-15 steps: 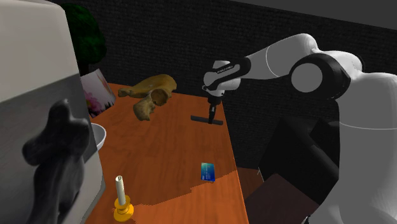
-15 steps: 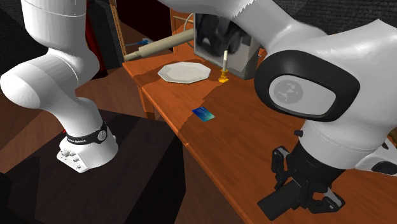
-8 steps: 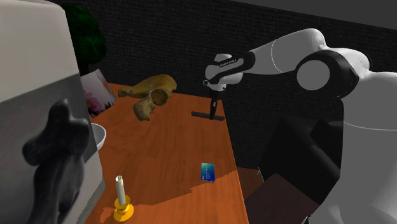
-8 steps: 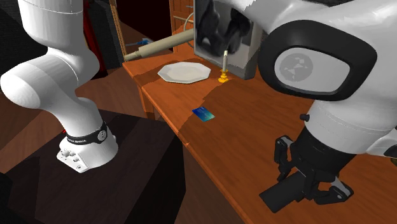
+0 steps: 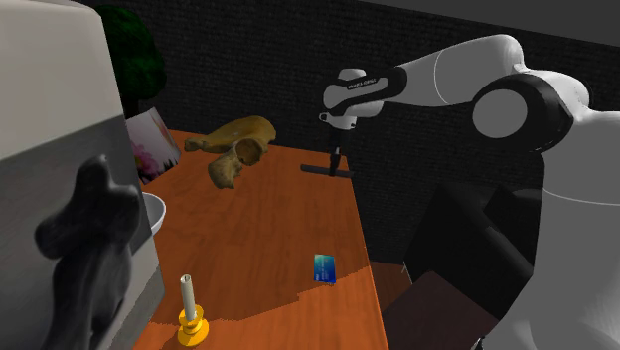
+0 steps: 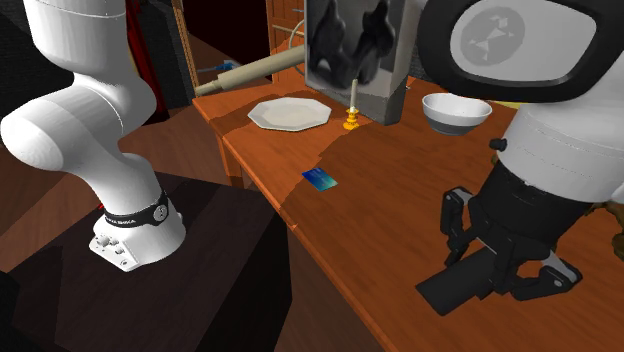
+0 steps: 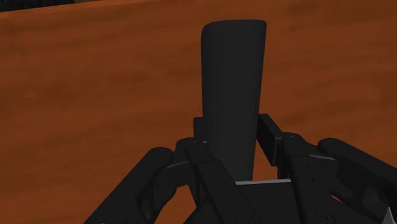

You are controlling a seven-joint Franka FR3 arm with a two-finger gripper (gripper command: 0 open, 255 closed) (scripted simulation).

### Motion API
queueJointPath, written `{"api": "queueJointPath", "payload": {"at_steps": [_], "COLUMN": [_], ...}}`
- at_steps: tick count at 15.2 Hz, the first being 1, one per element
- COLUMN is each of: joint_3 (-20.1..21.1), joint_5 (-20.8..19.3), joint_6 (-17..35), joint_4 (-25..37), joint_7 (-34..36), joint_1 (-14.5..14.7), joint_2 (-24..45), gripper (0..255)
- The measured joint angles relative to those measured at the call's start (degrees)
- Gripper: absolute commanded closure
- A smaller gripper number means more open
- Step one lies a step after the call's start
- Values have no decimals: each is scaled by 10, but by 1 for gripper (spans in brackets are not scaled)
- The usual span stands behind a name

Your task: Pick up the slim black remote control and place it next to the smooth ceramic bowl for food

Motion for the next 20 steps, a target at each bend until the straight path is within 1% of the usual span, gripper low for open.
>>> {"api": "queueJointPath", "payload": {"at_steps": [14,17,20], "joint_3": [-3,4,15], "joint_5": [-8,-13,-19], "joint_6": [-96,-95,-80], "joint_4": [77,63,25], "joint_7": [9,35,69], "joint_1": [-1,18,44], "joint_2": [-20,-36,-61], "gripper": [255,255,255]}}
